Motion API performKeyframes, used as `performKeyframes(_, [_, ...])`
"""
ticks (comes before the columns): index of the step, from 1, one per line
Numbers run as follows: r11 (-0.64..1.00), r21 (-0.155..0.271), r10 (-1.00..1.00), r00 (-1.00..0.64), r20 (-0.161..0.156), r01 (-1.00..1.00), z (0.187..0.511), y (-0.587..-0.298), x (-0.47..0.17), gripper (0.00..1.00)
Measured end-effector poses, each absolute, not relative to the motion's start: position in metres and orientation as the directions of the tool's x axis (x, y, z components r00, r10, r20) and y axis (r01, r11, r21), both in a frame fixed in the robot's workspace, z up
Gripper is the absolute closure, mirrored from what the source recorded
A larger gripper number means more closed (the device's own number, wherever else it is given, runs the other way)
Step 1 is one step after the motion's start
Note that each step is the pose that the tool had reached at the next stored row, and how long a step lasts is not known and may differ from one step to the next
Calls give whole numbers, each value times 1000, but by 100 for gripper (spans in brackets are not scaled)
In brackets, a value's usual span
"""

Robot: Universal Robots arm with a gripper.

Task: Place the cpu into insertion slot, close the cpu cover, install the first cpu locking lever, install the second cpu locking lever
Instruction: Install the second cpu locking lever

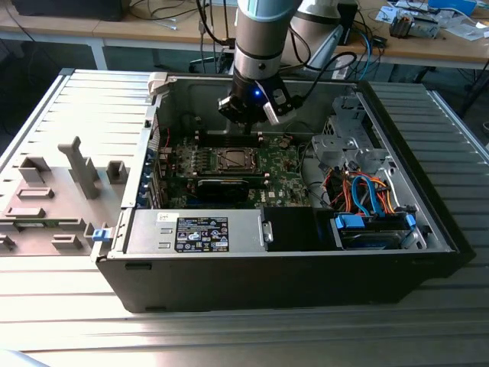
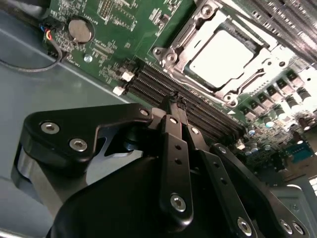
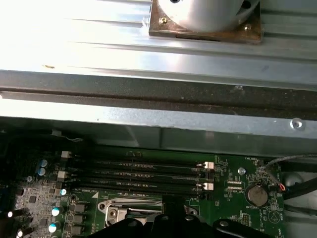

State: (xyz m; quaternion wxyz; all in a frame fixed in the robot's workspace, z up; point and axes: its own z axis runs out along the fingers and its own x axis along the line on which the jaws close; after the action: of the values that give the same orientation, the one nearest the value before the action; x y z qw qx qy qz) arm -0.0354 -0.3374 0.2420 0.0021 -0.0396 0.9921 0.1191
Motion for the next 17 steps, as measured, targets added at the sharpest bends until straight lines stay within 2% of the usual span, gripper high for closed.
performKeyframes(1, [966,247,-78,-997,-15,-79,242,-338,-35,89])
performKeyframes(17, [966,247,-78,-997,-15,-79,242,-352,-35,89])
